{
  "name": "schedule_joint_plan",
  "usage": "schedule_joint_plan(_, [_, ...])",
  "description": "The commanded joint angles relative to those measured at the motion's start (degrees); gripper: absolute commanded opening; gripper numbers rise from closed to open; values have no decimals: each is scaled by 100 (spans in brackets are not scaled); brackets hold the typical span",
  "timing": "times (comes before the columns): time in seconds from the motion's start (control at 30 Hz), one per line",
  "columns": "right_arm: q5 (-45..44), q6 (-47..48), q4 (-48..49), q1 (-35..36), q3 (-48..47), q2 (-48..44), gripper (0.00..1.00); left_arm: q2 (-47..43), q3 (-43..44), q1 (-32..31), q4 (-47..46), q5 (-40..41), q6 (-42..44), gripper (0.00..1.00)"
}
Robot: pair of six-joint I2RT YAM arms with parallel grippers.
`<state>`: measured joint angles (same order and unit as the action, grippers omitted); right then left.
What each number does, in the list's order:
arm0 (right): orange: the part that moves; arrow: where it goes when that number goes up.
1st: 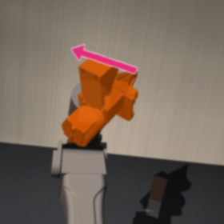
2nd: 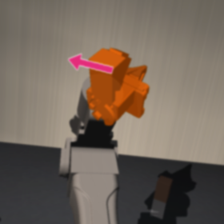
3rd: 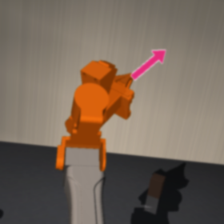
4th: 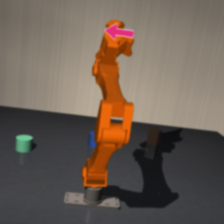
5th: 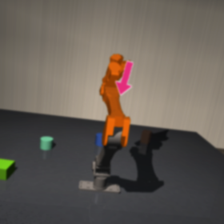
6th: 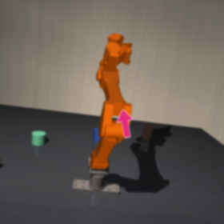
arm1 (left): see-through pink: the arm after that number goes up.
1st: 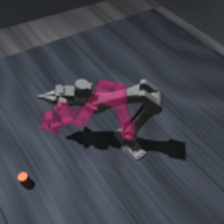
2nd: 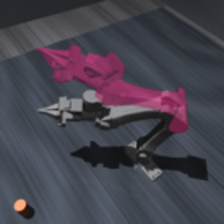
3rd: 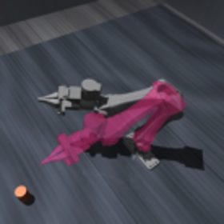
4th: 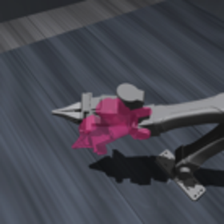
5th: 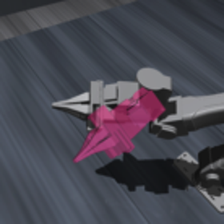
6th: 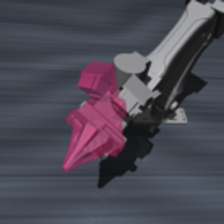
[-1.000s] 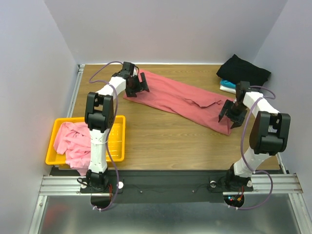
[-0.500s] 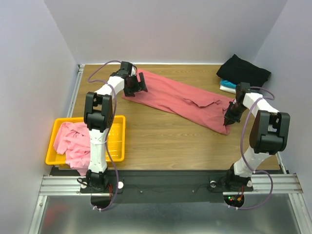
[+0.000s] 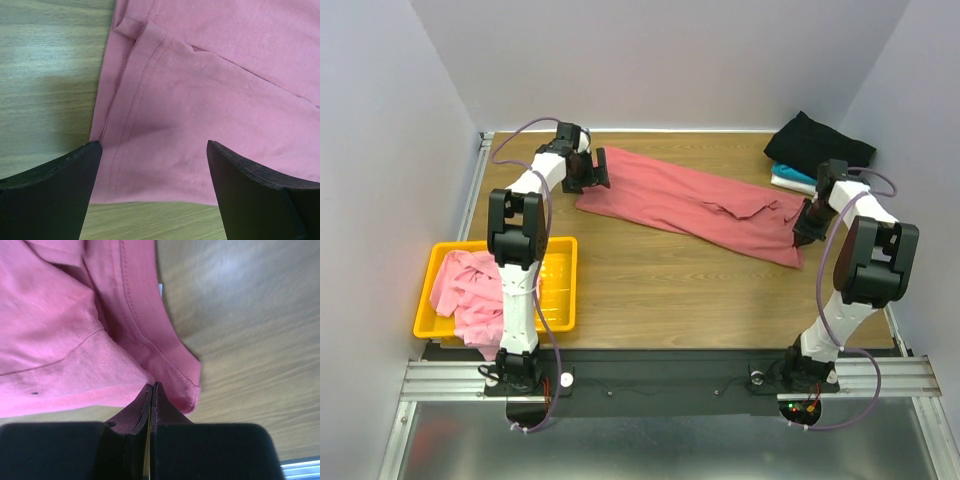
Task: Fold and stack the t-shirts
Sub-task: Fold the tshirt
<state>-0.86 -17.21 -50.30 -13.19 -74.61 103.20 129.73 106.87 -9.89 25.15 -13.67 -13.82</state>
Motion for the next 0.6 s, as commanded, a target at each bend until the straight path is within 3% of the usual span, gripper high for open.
schedule_joint_plan(0.0, [-107,236,117,-43,-518,217,0,8,211,-22,43,-74,249,99])
schedule_joint_plan(0.13, [59,280,117,-43,-739,333,2,-333,255,-31,-114,-65,-6,99])
schedule_joint_plan(0.2, [60,280,117,-35,-731,289,11,-483,247,-48,-177,-74,-294,99])
schedule_joint_plan(0.23, [60,297,117,-34,-670,202,23,-562,212,-65,-203,-66,-392,99])
schedule_joint_plan(0.33, [288,350,126,-43,-494,69,44,-852,-164,-188,-405,-187,-813,99])
schedule_joint_plan(0.4, [394,359,135,-43,-265,-27,50,-1002,-542,-354,-589,-241,-972,99])
schedule_joint_plan(0.57, [578,350,179,-52,165,-361,56,-1020,-1062,-645,-712,-276,-1122,98])
